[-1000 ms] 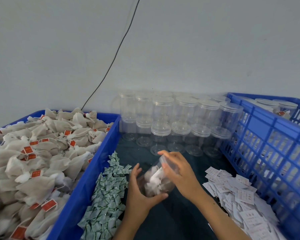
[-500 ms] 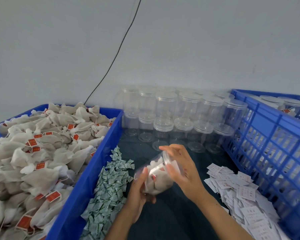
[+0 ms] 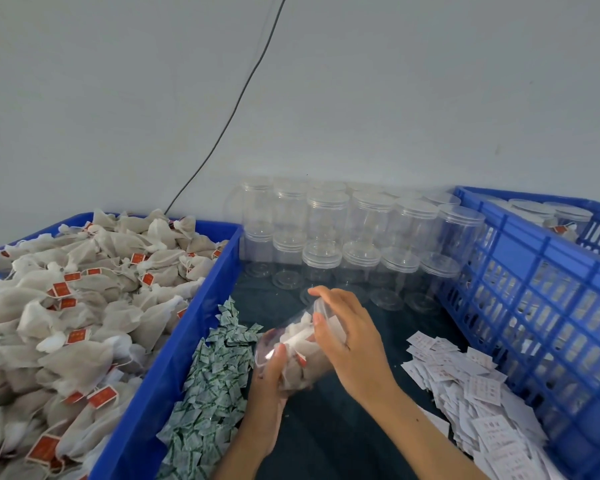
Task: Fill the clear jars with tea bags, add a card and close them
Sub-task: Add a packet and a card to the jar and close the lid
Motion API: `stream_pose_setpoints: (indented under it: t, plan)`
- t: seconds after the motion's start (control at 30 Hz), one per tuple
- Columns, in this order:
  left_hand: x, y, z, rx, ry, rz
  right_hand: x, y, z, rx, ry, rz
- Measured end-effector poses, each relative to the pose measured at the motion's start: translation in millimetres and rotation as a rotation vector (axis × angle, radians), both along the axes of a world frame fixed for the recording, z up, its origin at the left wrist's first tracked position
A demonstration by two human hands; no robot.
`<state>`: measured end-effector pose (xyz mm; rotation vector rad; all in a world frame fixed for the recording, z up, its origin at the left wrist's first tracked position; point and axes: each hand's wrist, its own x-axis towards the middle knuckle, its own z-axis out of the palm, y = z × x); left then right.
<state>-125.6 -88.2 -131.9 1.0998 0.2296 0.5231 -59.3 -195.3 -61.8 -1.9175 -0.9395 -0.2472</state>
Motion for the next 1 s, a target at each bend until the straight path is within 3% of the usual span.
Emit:
stream_pose_setpoints:
  t: [0.1, 0.23, 0.3, 0.4, 0.5, 0.63, 0.7, 0.8, 1.0]
  plan:
    - [-5.2, 4.9, -0.3, -0.006, 0.088, -0.115, 5.9, -6.9, 5.3, -0.050, -0.028, 0.082]
    - [-4.3, 8.1, -0.4, -0.058, 0.120, -0.381, 14.7, -21.1, 6.9, -0.201, -0.232, 0.193]
    - [-0.7, 4.3, 0.5, -0.092, 0.085, -0.332, 16.0, -18.3, 11.4, -0.185, -0.191, 0.160]
    - [4.7, -0.8, 2.2, -0.040, 0.075, -0.121, 10.2, -7.4, 11.9, -0.055, 0.087, 0.037]
    - [4.8, -1.4, 3.5, 0.016, 0.058, 0.013, 6.9, -0.2, 7.6, -0.007, 0.211, -0.024]
    - [0.3, -1.9, 6.6, -0.114, 0.063, -0.102, 14.6, -5.5, 13.6, -0.105, 0.296, 0.071]
    - [-1.4, 1.2, 6.4, -0.229, 0.105, -0.244, 14.7, -10.5, 13.6, -0.145, 0.242, 0.140]
    - [1.5, 1.5, 6.8, -0.327, 0.133, -0.357, 13.3, -11.2, 10.2, -0.165, 0.195, 0.076]
    - [0.6, -5.5, 12.8, -0.289, 0.080, -0.207, 8.0, -5.0, 8.9, -0.129, 0.201, 0.014]
